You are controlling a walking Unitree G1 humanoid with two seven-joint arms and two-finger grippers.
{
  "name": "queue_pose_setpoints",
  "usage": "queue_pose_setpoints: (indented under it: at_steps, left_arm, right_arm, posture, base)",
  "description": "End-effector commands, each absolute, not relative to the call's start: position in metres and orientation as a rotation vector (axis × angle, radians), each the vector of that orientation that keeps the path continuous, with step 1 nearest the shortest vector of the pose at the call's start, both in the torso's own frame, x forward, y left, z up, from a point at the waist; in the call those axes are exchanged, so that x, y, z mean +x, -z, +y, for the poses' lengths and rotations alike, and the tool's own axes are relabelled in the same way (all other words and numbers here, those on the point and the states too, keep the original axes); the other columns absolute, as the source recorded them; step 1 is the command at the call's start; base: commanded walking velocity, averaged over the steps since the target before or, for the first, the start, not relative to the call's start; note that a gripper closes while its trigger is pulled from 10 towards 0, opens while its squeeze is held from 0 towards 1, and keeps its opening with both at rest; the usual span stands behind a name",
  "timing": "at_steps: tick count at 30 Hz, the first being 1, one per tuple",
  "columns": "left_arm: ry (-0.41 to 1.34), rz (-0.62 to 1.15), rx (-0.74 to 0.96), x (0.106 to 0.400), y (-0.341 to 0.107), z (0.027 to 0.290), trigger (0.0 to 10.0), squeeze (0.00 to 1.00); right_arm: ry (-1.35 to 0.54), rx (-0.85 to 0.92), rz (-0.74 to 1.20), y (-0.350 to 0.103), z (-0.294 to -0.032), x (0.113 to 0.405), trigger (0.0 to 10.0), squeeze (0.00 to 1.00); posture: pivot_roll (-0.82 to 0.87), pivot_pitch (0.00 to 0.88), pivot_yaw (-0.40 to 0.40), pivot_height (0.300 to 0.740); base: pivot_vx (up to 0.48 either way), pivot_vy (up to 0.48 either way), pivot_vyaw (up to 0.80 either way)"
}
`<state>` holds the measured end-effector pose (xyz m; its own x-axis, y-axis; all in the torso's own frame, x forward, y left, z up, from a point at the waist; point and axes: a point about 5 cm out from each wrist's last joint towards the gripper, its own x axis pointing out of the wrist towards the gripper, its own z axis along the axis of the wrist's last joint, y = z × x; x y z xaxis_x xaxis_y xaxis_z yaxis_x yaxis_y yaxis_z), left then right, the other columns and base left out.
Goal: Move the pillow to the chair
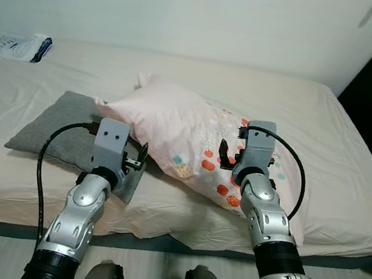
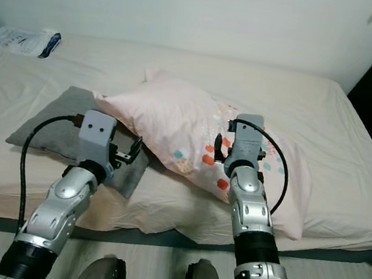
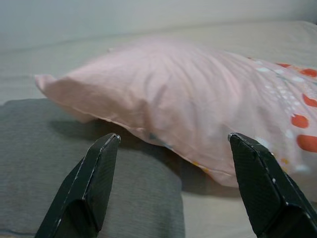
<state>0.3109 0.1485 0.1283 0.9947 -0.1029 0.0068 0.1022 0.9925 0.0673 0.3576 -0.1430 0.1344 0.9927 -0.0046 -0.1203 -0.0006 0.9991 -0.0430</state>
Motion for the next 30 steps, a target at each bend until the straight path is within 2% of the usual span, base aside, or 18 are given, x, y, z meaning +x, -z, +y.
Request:
queue_pose_setpoints:
  at_steps: [1,9,20,25,30]
  left_arm:
    - [0.097,0.013,0.088,0.3109,-0.1253,0.1518,10.0,0.00]
    - [0.114,0.006,0.118,0.3123,-0.1298,0.1512,10.0,0.00]
    - [0.134,0.031,0.126,0.3093,-0.1277,0.1558,10.0,0.00]
    - [0.117,0.032,0.098,0.3083,-0.1272,0.1553,10.0,0.00]
    - [0.091,0.036,0.087,0.3048,-0.1234,0.1540,10.0,0.00]
  right_arm:
    - [0.001,-0.040,0.131,-0.1309,-0.1417,0.3549,10.0,0.00]
    - [-0.013,-0.093,0.161,-0.1296,-0.1395,0.3557,10.0,0.00]
    - [0.012,-0.074,0.166,-0.1268,-0.1405,0.3474,10.0,0.00]
    - [-0.007,-0.070,0.166,-0.1274,-0.1391,0.3460,10.0,0.00]
    - [-0.039,-0.084,0.173,-0.1319,-0.1345,0.3495,10.0,0.00]
  posture:
    - [-0.02,0.141,-0.032,0.642]
    - [0.00,0.183,-0.025,0.642]
    - [0.00,0.230,0.016,0.642]
    - [0.00,0.232,0.011,0.637]
    - [-0.03,0.233,-0.032,0.618]
  base:
    - [0.000,0.000,0.00]
    - [0.000,0.000,0.00]
    - [0.000,0.000,0.00]
    - [0.000,0.000,0.00]
    - [0.000,0.000,0.00]
